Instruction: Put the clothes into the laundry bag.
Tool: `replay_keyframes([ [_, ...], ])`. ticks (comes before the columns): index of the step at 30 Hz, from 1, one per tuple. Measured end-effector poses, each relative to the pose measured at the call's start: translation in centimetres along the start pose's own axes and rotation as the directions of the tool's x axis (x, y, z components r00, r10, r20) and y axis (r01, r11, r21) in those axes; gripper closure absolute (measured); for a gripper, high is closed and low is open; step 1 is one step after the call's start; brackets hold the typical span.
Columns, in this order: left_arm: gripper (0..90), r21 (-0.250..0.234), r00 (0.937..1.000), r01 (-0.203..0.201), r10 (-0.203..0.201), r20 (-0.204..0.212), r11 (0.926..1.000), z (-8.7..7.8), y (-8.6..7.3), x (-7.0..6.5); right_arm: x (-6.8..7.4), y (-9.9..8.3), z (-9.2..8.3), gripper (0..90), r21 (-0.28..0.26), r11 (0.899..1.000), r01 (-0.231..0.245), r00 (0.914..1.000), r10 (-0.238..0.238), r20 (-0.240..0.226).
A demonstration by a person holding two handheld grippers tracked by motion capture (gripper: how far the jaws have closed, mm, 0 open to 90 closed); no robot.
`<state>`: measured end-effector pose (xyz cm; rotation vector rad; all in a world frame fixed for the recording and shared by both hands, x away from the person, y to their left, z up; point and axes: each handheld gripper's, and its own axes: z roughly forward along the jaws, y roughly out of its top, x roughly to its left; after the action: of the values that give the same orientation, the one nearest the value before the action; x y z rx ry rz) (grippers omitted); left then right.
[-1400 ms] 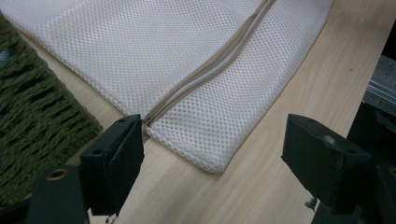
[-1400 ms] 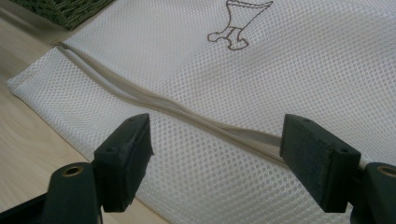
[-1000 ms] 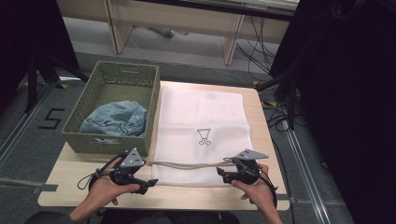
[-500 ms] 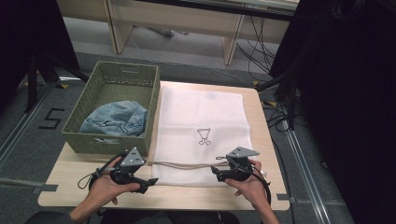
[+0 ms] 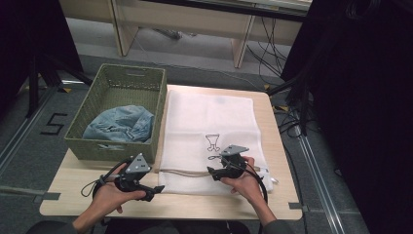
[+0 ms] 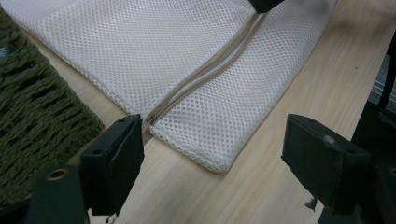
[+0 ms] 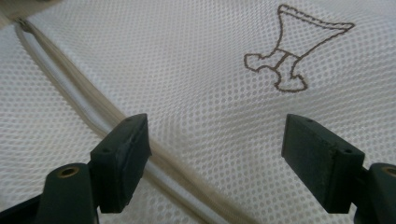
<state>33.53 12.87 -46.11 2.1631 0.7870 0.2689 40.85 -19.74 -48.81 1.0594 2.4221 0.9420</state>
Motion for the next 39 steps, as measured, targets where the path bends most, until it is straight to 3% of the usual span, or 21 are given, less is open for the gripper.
replay_keyframes([
  [1, 20.4, 0.0, 1.0, -0.006, 0.006, -0.004, 1.0, -0.1, 0.0, 0.0, 0.0, 0.1, 0.3, 24.5, 0.027, 1.0, -0.006, 0.9999, 0.007, -0.01],
  [4, 20.3, 0.0, 1.0, 0.007, -0.007, -0.003, 1.0, -0.2, 0.0, 0.0, 0.0, -0.1, 1.3, 24.7, 0.009, 1.0, 0.006, 1.0, -0.006, -0.007],
  [5, 20.3, -0.006, 1.0, -0.009, 0.009, -0.001, 0.9999, -0.1, 0.0, 0.1, 0.1, -0.3, 1.6, 24.6, 0.053, 0.998, -0.022, 0.9991, 0.023, -0.035],
  [7, 20.3, -0.005, 1.0, 0.003, -0.003, -0.004, 1.0, -0.1, 0.0, 0.1, -0.3, -0.6, 1.8, 24.5, 0.071, 0.997, -0.004, 0.9992, 0.007, -0.04],
  [11, 20.3, -0.008, 0.9999, 0.016, -0.016, 0.002, 0.9998, -0.2, 0.0, 0.2, -0.9, -0.8, 1.7, 26.7, 0.081, 0.997, 0.0, 0.9973, 0.006, -0.073],
  [13, 20.3, -0.007, 1.0, 0.002, -0.002, -0.003, 1.0, -0.2, 0.0, 0.3, -1.0, -1.0, 1.9, 28.9, 0.054, 0.998, 0.018, 0.9982, -0.015, -0.059],
  [14, 20.3, -0.009, 1.0, -0.006, 0.006, -0.003, 0.9999, -0.2, 0.1, 0.3, -1.2, -0.9, 1.8, 38.6, 0.057, 0.998, 0.008, 0.9986, -0.005, -0.052],
  [15, 20.3, -0.009, 1.0, -0.006, 0.006, -0.003, 0.9999, -0.2, 0.1, 0.3, -1.2, -0.9, 1.8, 38.6, 0.057, 0.998, 0.008, 0.9986, -0.005, -0.052],
  [16, 20.3, -0.009, 1.0, -0.005, 0.005, -0.002, 0.9999, -0.2, 0.1, 0.4, -1.3, -0.9, 1.8, 45.0, 0.045, 0.999, 0.012, 0.9989, -0.01, -0.045],
  [17, 20.3, -0.014, 0.9999, 0.016, -0.016, -0.001, 0.9998, -0.2, 0.1, 0.3, -1.6, -0.6, 1.5, 56.7, 0.075, 0.997, 0.009, 0.9984, -0.005, -0.057],
  [18, 20.3, -0.011, 1.0, 0.0, 0.0, -0.006, 0.9999, -0.3, 0.1, 0.4, -1.7, -0.7, 1.8, 62.3, 0.042, 0.999, -0.001, 0.9992, 0.003, -0.04],
  [20, 20.3, -0.015, 0.9999, 0.01, -0.01, -0.008, 0.9998, -0.3, 0.1, 0.4, -1.9, -0.4, 1.5, 69.6, 0.087, 0.996, 0.015, 0.9992, -0.012, -0.037],
  [21, 20.3, -0.015, 0.9999, 0.006, -0.006, -0.009, 0.9999, -0.4, 0.1, 0.5, -1.7, -0.4, 1.9, 76.2, 0.051, 0.999, -0.01, 0.9998, 0.011, -0.017],
  [22, 20.3, -0.022, 0.9997, 0.024, -0.024, -0.009, 0.9995, -0.4, 0.1, 0.5, -1.9, -0.2, 1.7, 79.5, 0.078, 0.997, 0.022, 0.9997, -0.021, -0.011],
  [24, 20.4, -0.032, 0.9998, 0.016, -0.017, -0.012, 0.9994, -0.5, 0.2, 0.6, -1.7, 0.2, 1.7, 83.8, 0.098, 0.994, 0.038, 0.9993, -0.038, -0.006],
  [25, 20.3, -0.041, 0.9995, 0.026, -0.027, -0.014, 0.9988, -0.6, 0.2, 0.6, -1.5, 0.2, 1.9, 84.8, 0.057, 0.998, 0.024, 0.9996, -0.025, 0.012],
  [27, 20.4, -0.047, 0.9993, 0.029, -0.031, -0.024, 0.9984, -0.7, 0.3, 0.7, -1.4, 0.4, 1.7, 85.3, 0.065, 0.997, 0.032, 0.9993, -0.033, 0.018],
  [28, 20.4, -0.065, 0.9991, 0.031, -0.033, -0.027, 0.9974, -1.0, 0.4, 1.1, -1.7, 0.9, 1.4, 86.0, 0.055, 0.995, 0.077, 0.9966, -0.079, 0.023],
  [33, 20.6, -0.102, 0.997, 0.032, -0.039, -0.067, 0.9943, -2.4, 1.2, 2.3, -1.6, 1.4, 0.8, 86.4, 0.013, 0.998, 0.059, 0.997, -0.06, 0.049],
  [34, 20.6, -0.121, 0.996, 0.04, -0.049, -0.075, 0.9919, -2.8, 1.5, 2.6, -1.6, 1.6, 0.4, 86.5, 0.026, 0.998, 0.052, 0.9978, -0.053, 0.04],
  [39, 19.4, -0.202, 0.9826, 0.076, -0.108, -0.151, 0.9764, -5.8, 3.3, 5.6, -1.7, 2.4, -0.8, 86.5, -0.033, 0.998, 0.054, 0.9972, -0.052, 0.053],
])
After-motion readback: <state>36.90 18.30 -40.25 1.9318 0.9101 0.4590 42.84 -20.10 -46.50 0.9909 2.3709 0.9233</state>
